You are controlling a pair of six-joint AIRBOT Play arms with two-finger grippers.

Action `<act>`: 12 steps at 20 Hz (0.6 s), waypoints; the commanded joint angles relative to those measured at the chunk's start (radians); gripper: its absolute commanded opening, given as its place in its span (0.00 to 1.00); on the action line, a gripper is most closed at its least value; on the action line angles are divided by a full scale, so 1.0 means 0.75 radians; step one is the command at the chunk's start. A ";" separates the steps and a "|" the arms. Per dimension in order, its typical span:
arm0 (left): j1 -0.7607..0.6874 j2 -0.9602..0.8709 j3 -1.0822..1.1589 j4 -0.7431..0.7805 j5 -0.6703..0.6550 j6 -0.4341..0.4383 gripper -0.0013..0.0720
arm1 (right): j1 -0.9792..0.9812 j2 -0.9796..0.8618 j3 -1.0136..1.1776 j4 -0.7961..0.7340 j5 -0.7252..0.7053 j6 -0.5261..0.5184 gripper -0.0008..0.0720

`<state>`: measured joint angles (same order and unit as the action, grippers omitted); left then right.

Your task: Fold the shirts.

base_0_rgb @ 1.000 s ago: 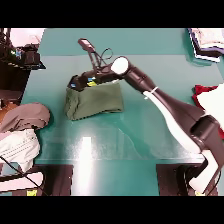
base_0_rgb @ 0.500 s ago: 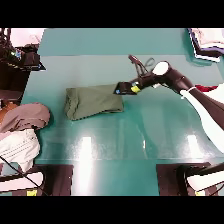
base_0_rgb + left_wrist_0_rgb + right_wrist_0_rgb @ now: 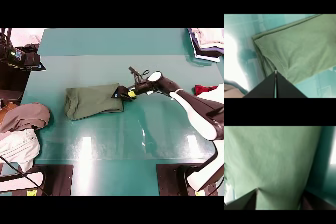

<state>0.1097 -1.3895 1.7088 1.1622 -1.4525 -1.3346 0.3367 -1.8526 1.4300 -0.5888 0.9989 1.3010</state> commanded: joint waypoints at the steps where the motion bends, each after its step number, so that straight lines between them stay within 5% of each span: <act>1: 0.001 -0.001 0.000 0.001 -0.009 0.001 0.05 | 0.065 -0.139 0.155 0.105 -0.006 -0.006 0.74; 3: 0.001 -0.001 0.000 0.000 -0.011 0.010 0.05 | 0.097 -0.198 0.223 0.157 0.005 -0.007 0.46; 5: 0.001 -0.001 0.000 0.000 -0.024 0.010 0.05 | 0.123 -0.226 0.264 0.158 0.011 -0.056 0.04; 12: -0.011 -0.001 0.000 -0.004 -0.047 0.009 0.05 | -0.048 0.101 0.060 -0.041 0.023 -0.095 0.03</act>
<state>0.1081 -1.3895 1.7088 1.1618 -1.4818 -1.3281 0.3656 -1.8885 1.5532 -0.5362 1.0096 1.2377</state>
